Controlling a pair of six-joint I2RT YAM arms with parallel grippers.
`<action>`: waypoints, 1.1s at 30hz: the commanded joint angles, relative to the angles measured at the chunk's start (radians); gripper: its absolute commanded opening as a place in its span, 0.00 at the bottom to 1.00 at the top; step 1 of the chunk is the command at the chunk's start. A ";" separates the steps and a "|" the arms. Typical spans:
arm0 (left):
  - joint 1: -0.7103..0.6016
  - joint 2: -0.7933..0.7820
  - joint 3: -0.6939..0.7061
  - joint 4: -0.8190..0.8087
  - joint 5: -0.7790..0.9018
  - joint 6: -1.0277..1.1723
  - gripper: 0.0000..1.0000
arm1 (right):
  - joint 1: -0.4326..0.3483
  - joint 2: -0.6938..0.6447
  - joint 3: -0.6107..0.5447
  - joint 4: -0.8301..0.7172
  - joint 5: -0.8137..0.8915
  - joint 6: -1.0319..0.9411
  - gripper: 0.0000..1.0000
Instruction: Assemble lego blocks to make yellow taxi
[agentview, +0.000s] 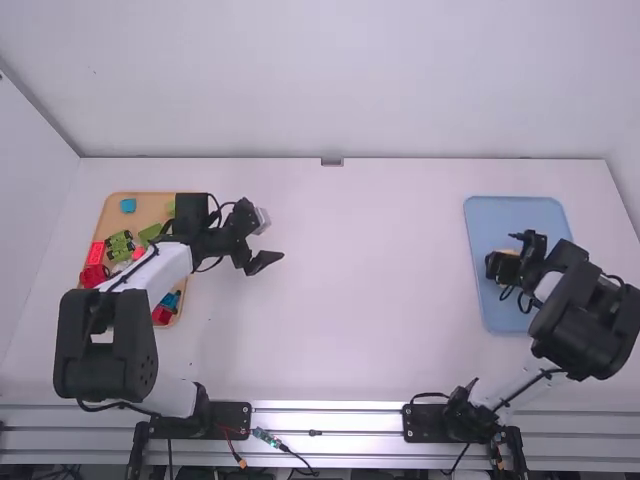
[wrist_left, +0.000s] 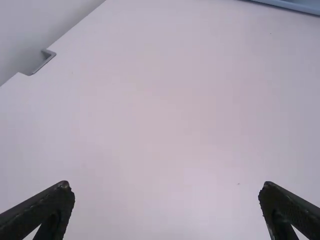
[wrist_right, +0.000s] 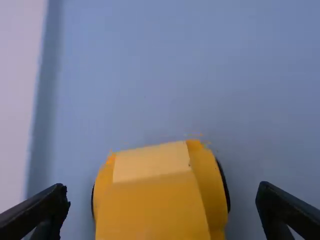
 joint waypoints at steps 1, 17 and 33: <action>-0.005 -0.017 -0.012 0.017 -0.002 -0.049 0.99 | 0.011 -0.092 0.038 -0.050 0.012 0.043 0.99; -0.054 -0.070 0.059 0.065 -0.479 -0.649 0.99 | 0.309 -0.397 0.174 -0.463 0.187 0.153 0.99; -0.055 -0.259 0.096 -0.075 -0.626 -0.699 0.96 | 0.618 -0.448 0.263 -0.568 0.287 0.282 0.96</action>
